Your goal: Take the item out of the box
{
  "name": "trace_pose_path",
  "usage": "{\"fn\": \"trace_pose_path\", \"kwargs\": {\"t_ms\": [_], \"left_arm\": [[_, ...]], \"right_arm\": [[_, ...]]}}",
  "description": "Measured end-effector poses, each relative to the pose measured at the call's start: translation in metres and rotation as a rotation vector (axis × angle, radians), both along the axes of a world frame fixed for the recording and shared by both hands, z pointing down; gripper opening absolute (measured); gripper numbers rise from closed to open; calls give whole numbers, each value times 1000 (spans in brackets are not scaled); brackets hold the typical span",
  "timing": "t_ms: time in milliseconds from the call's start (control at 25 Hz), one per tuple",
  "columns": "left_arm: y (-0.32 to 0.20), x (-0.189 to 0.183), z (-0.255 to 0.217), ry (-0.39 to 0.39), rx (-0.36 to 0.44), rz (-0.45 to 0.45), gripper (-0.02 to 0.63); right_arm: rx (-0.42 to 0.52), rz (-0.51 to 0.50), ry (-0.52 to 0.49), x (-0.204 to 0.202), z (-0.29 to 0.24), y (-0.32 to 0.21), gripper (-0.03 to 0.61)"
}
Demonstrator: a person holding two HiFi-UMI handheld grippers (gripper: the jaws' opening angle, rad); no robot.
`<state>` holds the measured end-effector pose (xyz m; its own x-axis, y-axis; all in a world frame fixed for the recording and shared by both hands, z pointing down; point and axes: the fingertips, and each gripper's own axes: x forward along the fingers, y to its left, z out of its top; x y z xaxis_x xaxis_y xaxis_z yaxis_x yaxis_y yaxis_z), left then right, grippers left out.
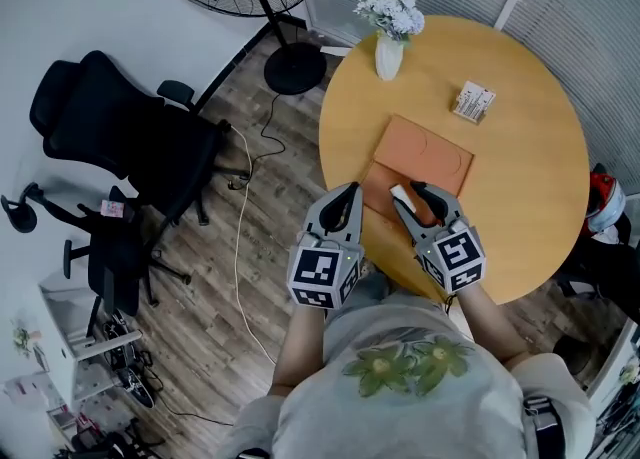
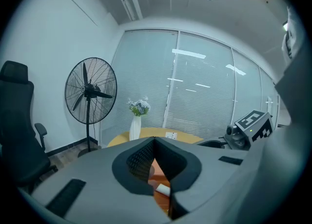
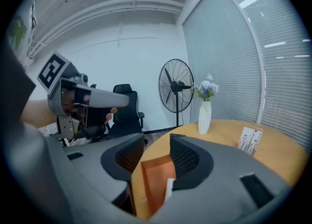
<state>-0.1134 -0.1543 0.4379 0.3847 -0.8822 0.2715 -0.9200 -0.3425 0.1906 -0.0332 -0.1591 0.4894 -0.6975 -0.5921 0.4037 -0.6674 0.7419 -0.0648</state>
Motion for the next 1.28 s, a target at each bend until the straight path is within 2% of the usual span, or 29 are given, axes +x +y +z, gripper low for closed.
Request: {"fn": "trace_pose_path", "kwargs": {"t_ms": [440,1280], "left_arm": [[-6,-6,29,17,-48,28,0],[-10,-2,50,8,-94,53,0]], "right_arm": [[-66,25,81,1,43,-3,175],[-211,15,202,11,106,-2,175]]}}
